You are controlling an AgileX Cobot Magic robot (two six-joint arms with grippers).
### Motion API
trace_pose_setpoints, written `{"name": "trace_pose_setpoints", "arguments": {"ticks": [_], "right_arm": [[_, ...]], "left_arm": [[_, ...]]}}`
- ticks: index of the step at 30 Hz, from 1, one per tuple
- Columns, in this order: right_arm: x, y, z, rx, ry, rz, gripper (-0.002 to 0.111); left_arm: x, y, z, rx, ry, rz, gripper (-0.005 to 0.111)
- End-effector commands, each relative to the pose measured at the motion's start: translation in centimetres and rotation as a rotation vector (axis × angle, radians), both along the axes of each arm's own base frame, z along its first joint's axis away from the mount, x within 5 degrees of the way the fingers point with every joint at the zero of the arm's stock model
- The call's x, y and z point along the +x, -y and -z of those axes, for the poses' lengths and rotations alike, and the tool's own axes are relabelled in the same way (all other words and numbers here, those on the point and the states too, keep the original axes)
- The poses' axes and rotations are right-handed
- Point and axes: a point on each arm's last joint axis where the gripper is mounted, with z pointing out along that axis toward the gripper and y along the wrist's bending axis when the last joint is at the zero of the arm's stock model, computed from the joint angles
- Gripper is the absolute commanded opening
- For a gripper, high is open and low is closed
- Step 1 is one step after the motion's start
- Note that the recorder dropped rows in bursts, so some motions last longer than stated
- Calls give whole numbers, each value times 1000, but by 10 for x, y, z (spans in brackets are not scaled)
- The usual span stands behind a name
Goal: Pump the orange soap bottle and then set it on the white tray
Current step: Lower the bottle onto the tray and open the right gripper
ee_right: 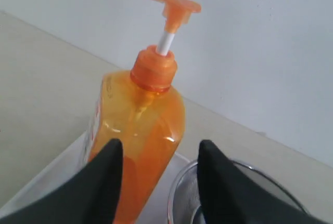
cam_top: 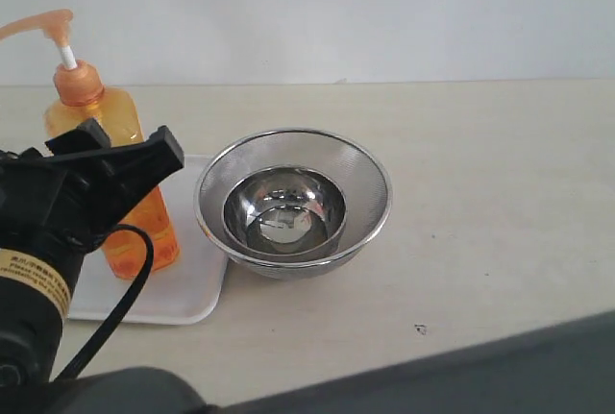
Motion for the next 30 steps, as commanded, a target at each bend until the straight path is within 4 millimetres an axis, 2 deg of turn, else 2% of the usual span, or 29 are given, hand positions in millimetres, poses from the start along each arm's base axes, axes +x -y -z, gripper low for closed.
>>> {"name": "trace_pose_setpoints", "arguments": {"ticks": [1,7,13,16,19,30], "right_arm": [[-2,9,-8,-3,-59,44,38],[-2,25,-15,9,-59,48,38],[-4,57,-30,43,-67,55,38],[-6,73,-36,-1,-62,49,38],[-7,87,-33,-63,-103,60,38],[-8,90,-28,-74,-118,65,38]], "left_arm": [[-1,1,1,-12,4,9,5],[-1,1,1,-12,4,9,5],[-1,1,1,-12,4,7,5],[-1,0,1,-12,3,5,5],[-1,0,1,-12,3,3,5],[-1,0,1,-12,3,1,5]]}}
